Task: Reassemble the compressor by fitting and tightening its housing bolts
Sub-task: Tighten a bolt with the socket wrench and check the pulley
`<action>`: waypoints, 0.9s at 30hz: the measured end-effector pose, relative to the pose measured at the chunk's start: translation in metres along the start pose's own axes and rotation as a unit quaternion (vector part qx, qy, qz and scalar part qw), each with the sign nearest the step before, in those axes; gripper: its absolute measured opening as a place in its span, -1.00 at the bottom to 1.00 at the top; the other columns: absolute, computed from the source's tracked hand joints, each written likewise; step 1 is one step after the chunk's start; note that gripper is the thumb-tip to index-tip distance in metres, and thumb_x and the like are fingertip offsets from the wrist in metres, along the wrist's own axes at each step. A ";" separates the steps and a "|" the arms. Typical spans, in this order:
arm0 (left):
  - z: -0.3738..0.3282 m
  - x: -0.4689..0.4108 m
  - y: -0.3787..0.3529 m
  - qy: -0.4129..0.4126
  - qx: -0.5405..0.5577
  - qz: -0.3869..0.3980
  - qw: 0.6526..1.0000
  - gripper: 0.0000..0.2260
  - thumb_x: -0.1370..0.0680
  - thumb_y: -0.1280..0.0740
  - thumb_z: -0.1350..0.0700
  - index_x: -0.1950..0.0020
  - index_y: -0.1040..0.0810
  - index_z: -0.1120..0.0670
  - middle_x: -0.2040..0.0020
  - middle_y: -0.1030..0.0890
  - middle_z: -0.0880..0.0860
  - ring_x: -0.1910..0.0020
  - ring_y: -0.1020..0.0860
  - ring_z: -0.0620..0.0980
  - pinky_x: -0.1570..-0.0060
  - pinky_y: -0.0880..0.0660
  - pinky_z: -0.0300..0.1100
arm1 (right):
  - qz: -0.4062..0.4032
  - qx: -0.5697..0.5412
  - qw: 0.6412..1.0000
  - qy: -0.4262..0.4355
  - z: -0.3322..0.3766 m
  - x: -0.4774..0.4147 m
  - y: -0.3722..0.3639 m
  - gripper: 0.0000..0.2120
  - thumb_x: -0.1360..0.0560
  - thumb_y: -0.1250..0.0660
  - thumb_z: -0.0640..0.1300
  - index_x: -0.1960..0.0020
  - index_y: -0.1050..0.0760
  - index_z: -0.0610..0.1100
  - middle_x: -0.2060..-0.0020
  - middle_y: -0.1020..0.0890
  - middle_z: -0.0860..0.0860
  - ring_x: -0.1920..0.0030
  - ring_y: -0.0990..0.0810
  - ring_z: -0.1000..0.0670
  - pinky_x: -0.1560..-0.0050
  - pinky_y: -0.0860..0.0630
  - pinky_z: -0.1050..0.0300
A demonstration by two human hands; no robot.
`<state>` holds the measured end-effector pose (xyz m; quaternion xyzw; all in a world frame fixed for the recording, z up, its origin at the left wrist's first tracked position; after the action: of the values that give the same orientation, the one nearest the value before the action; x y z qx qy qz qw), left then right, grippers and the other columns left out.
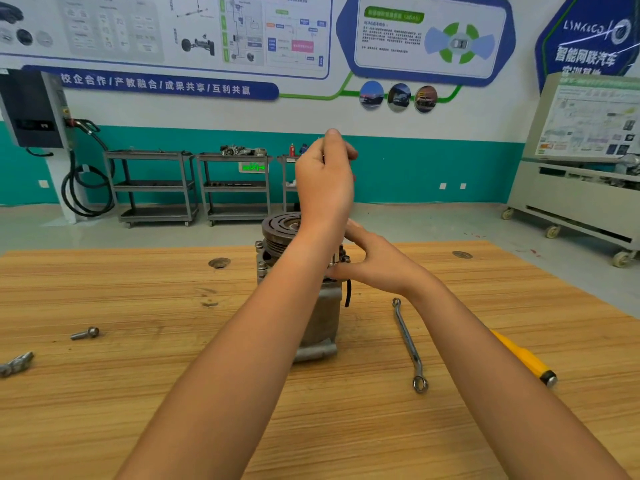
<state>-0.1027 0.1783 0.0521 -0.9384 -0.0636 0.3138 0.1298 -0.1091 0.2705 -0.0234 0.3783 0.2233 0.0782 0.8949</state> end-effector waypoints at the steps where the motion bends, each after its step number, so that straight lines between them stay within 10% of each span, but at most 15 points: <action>1: 0.000 0.000 -0.002 0.003 0.007 0.015 1.000 -0.66 -0.63 -0.13 0.13 0.36 -0.39 0.06 0.51 -0.32 -0.07 0.51 -0.29 -0.15 0.43 -0.27 -0.26 | 0.003 -0.003 1.000 0.003 0.000 0.000 0.000 -0.29 -0.43 -0.41 -0.10 -0.48 -0.17 0.08 -0.50 -0.18 0.11 -0.49 -0.09 0.08 -0.46 -0.06 -0.20; 19: 0.014 -0.022 -0.018 0.220 0.275 0.378 0.856 -0.65 -0.39 -0.09 0.09 0.61 -0.34 0.04 0.65 -0.21 -0.09 0.61 -0.04 -0.13 0.62 -0.05 -0.32 | 0.010 -0.046 0.998 0.035 0.003 -0.006 0.005 -0.45 -0.50 -0.33 -0.12 -0.33 -0.20 0.29 -0.37 -0.19 0.30 -0.45 -0.13 0.16 -0.48 -0.06 0.02; 23: 0.017 -0.016 -0.012 0.215 0.241 0.368 0.872 -0.64 -0.46 -0.14 -0.04 0.44 -0.56 0.06 0.54 -0.41 -0.07 0.56 -0.32 -0.17 0.49 -0.26 -0.33 | -0.148 -0.094 0.979 0.107 0.013 -0.001 0.009 -0.69 -0.53 -0.31 -0.18 -0.21 -0.46 0.13 -0.26 -0.45 0.20 -0.31 -0.35 0.19 -0.35 -0.23 0.29; 27: 0.015 -0.008 -0.005 0.139 0.006 0.350 0.926 -0.57 -0.60 0.00 -0.17 -0.15 -0.52 0.05 0.10 -0.63 -0.03 0.11 -0.58 -0.10 0.00 -0.48 -0.11 | -0.210 -0.125 0.966 0.082 0.012 0.002 0.011 -0.85 -0.52 -0.32 -0.18 -0.01 -0.58 0.04 0.17 -0.63 0.20 0.08 -0.56 0.22 0.08 -0.43 0.42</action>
<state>-0.1185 0.1847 0.0468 -0.9344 0.2896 0.2061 0.0250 -0.1018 0.2710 -0.0093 0.2006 0.3591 -0.0540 0.9099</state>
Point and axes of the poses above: each hand's wrist, its own x-axis away from the middle knuckle, its own y-axis out of the back of the hand, z = x × y, the point moved 5 cm from there along -x, towards the middle knuckle
